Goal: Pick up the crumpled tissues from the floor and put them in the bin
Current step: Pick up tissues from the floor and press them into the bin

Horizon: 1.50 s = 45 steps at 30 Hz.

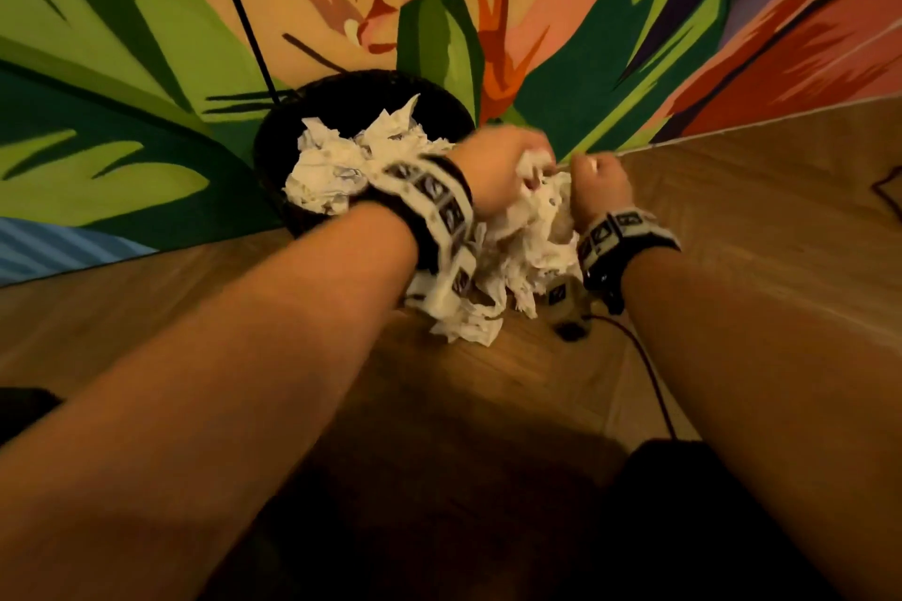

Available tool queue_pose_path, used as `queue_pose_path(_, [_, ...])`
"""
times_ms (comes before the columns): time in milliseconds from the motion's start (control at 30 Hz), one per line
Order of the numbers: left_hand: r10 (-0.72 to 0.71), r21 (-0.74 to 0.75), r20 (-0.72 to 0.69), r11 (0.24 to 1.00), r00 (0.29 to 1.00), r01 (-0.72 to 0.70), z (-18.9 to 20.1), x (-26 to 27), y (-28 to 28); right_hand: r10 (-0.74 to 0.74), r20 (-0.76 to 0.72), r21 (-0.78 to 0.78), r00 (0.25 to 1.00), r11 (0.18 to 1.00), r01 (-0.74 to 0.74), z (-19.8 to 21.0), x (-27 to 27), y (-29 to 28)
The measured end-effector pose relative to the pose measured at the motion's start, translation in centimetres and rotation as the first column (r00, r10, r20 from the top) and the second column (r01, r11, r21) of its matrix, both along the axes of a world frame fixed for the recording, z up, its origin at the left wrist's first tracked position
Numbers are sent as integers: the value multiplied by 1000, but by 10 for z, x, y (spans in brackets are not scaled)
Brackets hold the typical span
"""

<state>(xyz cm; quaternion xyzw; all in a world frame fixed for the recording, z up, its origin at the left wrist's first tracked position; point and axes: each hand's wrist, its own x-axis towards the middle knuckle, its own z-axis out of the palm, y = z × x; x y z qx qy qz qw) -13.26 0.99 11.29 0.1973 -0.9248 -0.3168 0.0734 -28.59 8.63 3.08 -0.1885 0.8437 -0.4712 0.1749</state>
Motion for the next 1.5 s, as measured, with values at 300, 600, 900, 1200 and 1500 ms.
queue_pose_path(300, [470,-182,-57,863,881,-472,39,78,-108,321,-478,65,817,941,-332,88,36,-74])
queue_pose_path(600, [478,-71,193,878,857,-474,-1,105,-113,571,-220,-61,791,801,-596,68,113,-115])
queue_pose_path(900, [392,-225,245,913,887,-342,-30,115,-119,812,-440,572,385,583,-576,33,110,-103])
queue_pose_path(1200, [377,-189,470,926,798,-327,-26,110,-104,839,-378,531,391,542,-651,37,116,-93])
queue_pose_path(1500, [351,-219,599,936,719,-274,-32,100,-94,876,-360,732,320,478,-485,34,119,-91])
